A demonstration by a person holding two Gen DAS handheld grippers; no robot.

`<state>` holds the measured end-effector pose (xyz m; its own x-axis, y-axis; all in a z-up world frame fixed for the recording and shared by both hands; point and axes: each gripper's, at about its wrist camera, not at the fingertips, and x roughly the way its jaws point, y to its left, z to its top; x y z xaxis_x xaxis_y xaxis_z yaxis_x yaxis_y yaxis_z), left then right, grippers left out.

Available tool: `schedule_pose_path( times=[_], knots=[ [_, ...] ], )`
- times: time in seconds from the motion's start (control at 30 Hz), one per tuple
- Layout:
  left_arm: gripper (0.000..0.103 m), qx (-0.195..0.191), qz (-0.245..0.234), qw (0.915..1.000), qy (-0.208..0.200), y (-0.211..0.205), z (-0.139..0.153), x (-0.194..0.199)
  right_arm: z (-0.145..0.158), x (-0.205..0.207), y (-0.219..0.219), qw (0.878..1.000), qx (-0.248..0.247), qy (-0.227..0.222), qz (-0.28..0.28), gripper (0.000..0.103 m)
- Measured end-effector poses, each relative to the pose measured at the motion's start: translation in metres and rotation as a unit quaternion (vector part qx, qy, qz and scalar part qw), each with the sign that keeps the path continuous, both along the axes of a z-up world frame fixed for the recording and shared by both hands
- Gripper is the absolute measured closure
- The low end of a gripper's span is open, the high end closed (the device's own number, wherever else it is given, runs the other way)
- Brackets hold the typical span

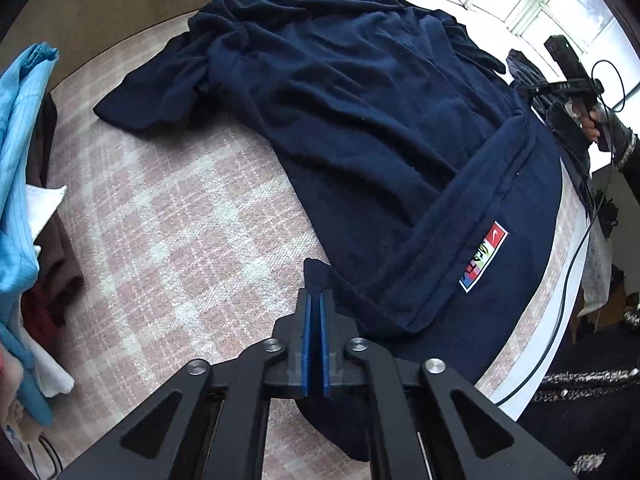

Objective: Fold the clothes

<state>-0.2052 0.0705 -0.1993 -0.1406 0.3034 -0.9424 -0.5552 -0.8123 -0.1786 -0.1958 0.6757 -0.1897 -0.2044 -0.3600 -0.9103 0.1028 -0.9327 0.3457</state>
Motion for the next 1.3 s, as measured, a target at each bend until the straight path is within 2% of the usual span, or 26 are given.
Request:
schedule_pose_path(
  times=[0.07, 0.17, 0.3, 0.43, 0.5, 0.57, 0.7, 0.73, 0.8, 0.9, 0.93, 0.97, 1.0, 1.03, 1.1, 1.2, 1.23, 1.27, 1.3],
  knots=[
    [0.100, 0.004, 0.010, 0.9999, 0.011, -0.005, 0.009, 0.009, 0.005, 0.006, -0.006, 1.000, -0.002, 0.013, 0.009, 0.097],
    [0.100, 0.014, 0.027, 0.9984, 0.048, -0.018, 0.039, 0.035, 0.029, 0.026, -0.010, 0.998, 0.020, 0.051, 0.018, 0.097],
    [0.100, 0.029, 0.064, 0.9942, 0.082, -0.038, 0.076, 0.093, 0.071, 0.077, 0.005, 0.996, -0.005, 0.089, -0.003, 0.098],
    [0.100, 0.040, 0.081, 0.9919, 0.090, -0.042, 0.078, 0.150, 0.094, 0.143, 0.017, 0.994, -0.024, 0.101, -0.028, 0.098],
    [0.100, 0.043, 0.080, 0.9931, 0.073, -0.044, 0.067, 0.182, 0.090, 0.177, 0.026, 0.994, -0.037, 0.091, -0.048, 0.098],
    [0.099, 0.044, 0.081, 0.9947, 0.046, -0.046, 0.047, 0.209, 0.073, 0.206, 0.031, 0.995, -0.044, 0.068, -0.060, 0.098],
    [0.099, 0.009, 0.107, 0.9942, 0.007, -0.054, 0.012, 0.241, 0.029, 0.237, 0.018, 0.999, -0.009, 0.009, -0.033, 0.096],
    [0.099, 0.011, 0.124, 0.9923, 0.000, -0.059, 0.009, 0.244, 0.019, 0.242, 0.016, 1.000, -0.003, -0.007, -0.027, 0.096],
    [0.098, 0.034, 0.151, 0.9879, -0.003, -0.063, 0.011, 0.245, 0.017, 0.248, 0.015, 1.000, 0.001, -0.008, -0.024, 0.094],
    [0.077, 0.049, 0.154, 0.9868, 0.002, -0.049, 0.013, 0.240, 0.019, 0.254, 0.015, 1.000, 0.001, 0.002, -0.021, 0.088],
    [0.065, 0.039, 0.152, 0.9876, 0.004, -0.042, 0.010, 0.237, 0.020, 0.256, 0.014, 1.000, 0.001, 0.006, -0.017, 0.085],
    [0.058, 0.025, 0.150, 0.9884, 0.006, -0.035, 0.007, 0.235, 0.021, 0.257, 0.013, 1.000, 0.002, 0.009, -0.013, 0.077],
    [0.058, 0.014, 0.148, 0.9888, 0.005, -0.030, 0.002, 0.232, 0.022, 0.258, 0.012, 1.000, 0.003, 0.013, -0.009, 0.072],
    [0.058, 0.003, 0.147, 0.9891, 0.003, -0.025, -0.002, 0.230, 0.023, 0.259, 0.010, 1.000, 0.004, 0.016, -0.005, 0.072],
    [0.060, -0.012, 0.152, 0.9883, -0.007, -0.022, -0.012, 0.226, 0.026, 0.262, 0.010, 1.000, 0.003, 0.021, 0.001, 0.072],
    [0.064, -0.003, 0.151, 0.9885, -0.004, -0.016, -0.013, 0.224, 0.029, 0.271, 0.011, 1.000, -0.007, 0.027, 0.002, 0.071],
    [0.087, 0.001, 0.150, 0.9886, -0.005, -0.014, -0.013, 0.224, 0.031, 0.274, 0.014, 0.999, -0.013, 0.030, 0.001, 0.070],
    [0.099, 0.010, 0.153, 0.9882, -0.005, -0.015, -0.010, 0.225, 0.034, 0.277, 0.017, 0.999, -0.019, 0.032, -0.001, 0.067],
    [0.100, 0.019, 0.155, 0.9877, -0.006, -0.015, -0.006, 0.226, 0.035, 0.279, 0.020, 0.999, -0.026, 0.036, -0.005, 0.063]
  ],
)
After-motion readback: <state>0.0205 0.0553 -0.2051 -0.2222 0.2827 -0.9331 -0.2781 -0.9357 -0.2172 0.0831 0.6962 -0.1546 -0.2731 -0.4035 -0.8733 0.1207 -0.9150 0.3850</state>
